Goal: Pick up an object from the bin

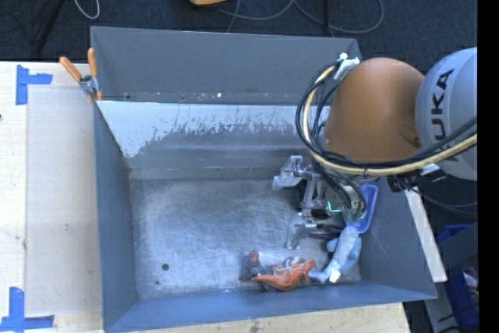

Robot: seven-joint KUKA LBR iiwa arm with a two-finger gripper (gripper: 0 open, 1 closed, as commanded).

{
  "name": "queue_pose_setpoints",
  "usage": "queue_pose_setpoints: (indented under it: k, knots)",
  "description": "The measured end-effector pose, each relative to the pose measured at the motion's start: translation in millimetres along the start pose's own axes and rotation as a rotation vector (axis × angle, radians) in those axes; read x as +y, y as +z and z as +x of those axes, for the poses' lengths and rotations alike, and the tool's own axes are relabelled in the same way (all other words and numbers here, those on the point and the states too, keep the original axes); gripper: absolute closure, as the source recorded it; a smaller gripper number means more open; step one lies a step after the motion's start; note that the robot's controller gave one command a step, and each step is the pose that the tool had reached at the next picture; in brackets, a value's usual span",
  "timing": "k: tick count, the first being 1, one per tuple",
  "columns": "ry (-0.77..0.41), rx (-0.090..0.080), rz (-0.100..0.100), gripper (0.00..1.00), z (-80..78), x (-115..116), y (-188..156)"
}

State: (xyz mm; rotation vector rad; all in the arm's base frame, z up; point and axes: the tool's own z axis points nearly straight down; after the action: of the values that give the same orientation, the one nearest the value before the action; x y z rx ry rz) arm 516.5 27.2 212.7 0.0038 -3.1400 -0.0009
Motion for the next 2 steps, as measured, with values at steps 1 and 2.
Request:
queue_pose_setpoints:
  k: [1,2]
  knots:
    - [-0.010,-0.011,0.000,0.00,-23.9,1,37]
    - [-0.046,0.007,0.000,0.00,-11.6,-30,61]
